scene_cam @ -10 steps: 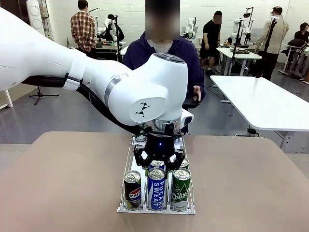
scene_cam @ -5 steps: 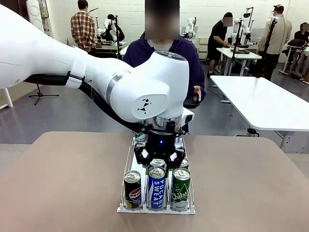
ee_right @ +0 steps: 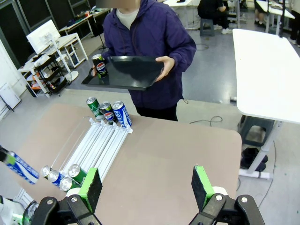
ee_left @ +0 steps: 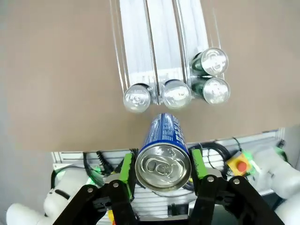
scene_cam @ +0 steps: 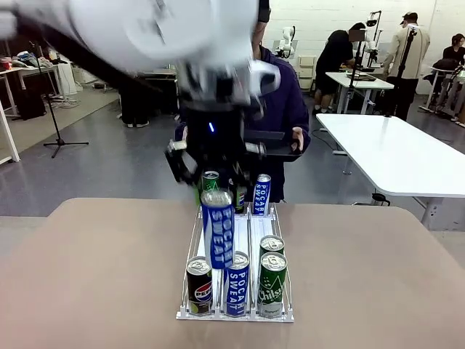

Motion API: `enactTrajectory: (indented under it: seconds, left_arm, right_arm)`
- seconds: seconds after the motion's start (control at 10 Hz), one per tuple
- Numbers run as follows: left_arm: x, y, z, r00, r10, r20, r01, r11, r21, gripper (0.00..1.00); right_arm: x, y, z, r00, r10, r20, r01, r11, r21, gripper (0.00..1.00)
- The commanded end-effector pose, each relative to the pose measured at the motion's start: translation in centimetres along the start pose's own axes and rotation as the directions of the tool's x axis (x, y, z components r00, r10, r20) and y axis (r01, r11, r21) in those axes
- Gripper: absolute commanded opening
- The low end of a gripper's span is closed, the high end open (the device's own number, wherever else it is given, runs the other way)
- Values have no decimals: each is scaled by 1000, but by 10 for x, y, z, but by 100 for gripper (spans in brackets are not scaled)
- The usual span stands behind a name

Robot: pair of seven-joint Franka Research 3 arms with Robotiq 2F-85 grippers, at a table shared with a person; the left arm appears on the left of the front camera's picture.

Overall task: Retrieve and hand over the desired beverage to the person.
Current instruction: Pick up another can of the same type that the person held from the Automatic Can Dispenser.

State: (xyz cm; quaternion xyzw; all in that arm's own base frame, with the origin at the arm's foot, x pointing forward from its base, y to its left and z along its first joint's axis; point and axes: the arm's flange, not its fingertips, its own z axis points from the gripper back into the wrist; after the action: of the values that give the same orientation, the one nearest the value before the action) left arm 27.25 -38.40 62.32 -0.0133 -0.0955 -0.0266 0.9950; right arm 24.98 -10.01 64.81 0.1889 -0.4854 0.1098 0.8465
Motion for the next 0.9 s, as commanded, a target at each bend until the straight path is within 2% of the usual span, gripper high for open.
enactTrajectory:
  seconds: [0.0,0.2,0.5,0.6,0.8]
  left_arm:
    - [17,18,40,999,36,2,-36,996,-76,54]
    - [33,18,66,997,80,4,-79,990,-119,54]
    - [60,14,59,996,78,-50,-85,986,-141,54]
    - [45,24,64,995,97,1,-97,989,-115,54]
    - [45,24,64,995,97,1,-97,989,-115,54]
  right_arm:
    - [0,0,-3,1000,-1,2,1,1000,20,100]
    - [0,0,-3,1000,-1,2,1,1000,20,100]
    - [0,0,-3,1000,-1,2,1,1000,20,100]
    - [0,0,-3,1000,-1,2,1,1000,20,100]
    - [0,0,-3,1000,-1,2,1,1000,20,100]
